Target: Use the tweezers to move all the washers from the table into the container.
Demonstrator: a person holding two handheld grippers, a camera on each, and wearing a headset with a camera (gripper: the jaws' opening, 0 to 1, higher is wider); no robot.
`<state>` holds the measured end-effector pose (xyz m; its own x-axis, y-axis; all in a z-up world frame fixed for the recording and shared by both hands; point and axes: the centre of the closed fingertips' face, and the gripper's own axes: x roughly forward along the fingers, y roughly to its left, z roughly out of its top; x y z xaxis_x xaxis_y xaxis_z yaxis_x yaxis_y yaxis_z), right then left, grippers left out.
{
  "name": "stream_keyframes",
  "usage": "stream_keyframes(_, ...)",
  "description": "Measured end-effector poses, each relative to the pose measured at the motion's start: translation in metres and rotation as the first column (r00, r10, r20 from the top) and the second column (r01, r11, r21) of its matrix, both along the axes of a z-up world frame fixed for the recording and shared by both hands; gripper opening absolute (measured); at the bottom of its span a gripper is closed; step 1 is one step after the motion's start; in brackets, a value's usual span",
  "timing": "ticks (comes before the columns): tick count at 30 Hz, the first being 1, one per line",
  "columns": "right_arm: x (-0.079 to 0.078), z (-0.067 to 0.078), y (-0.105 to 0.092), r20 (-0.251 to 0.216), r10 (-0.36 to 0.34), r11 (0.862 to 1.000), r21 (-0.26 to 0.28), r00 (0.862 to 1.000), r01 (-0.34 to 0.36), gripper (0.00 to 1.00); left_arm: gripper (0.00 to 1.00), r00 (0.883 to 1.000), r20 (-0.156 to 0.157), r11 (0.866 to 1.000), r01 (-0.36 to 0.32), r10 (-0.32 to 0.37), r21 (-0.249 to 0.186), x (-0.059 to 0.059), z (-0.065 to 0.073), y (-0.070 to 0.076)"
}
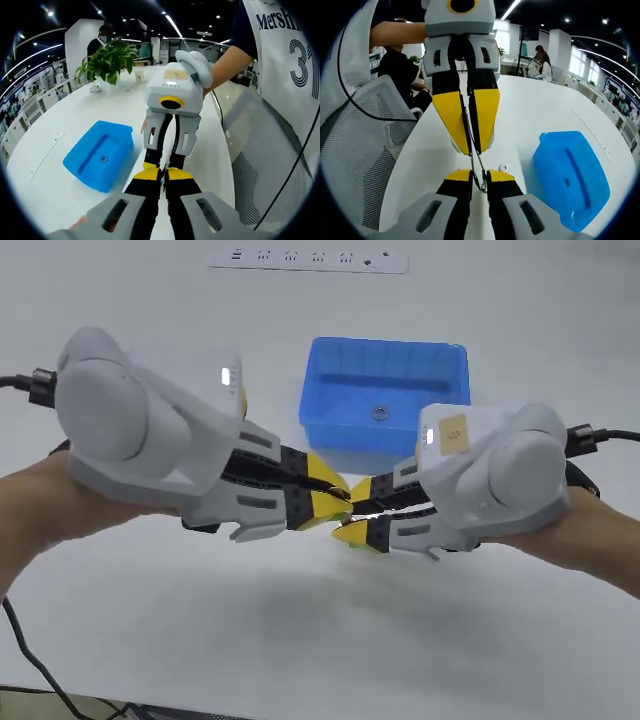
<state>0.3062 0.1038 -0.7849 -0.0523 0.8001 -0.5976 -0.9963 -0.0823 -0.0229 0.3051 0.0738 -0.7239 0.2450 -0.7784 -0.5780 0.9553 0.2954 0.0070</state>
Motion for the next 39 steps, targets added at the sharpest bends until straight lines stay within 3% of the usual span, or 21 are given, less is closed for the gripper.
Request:
stream_keyframes(12,0.000,-0.002,0.002,-0.013,0.001,1.000,0.002,1.000,-0.001,0.12,0.07,1.000,-0.012,1.000,-0.003,0.003,0.017,0.001,-0.001,0.001)
stream_keyframes(26,-0.002,-0.002,0.001,-0.018,0.011,1.000,0.007,1.000,-0.010,0.10,0.06,0.999,-0.041,1.000,0.007,-0.007,0.006,0.001,0.000,-0.001)
stream_keyframes(31,-0.007,0.008,0.002,-0.035,0.018,0.999,0.029,0.999,-0.016,0.10,0.06,0.999,-0.052,1.000,0.017,-0.018,-0.012,-0.001,0.009,-0.002)
stream_keyframes(39,-0.008,0.025,0.003,0.002,0.031,0.999,0.037,1.000,-0.031,0.10,0.06,0.999,-0.039,0.999,0.030,-0.031,-0.018,-0.002,0.026,-0.002)
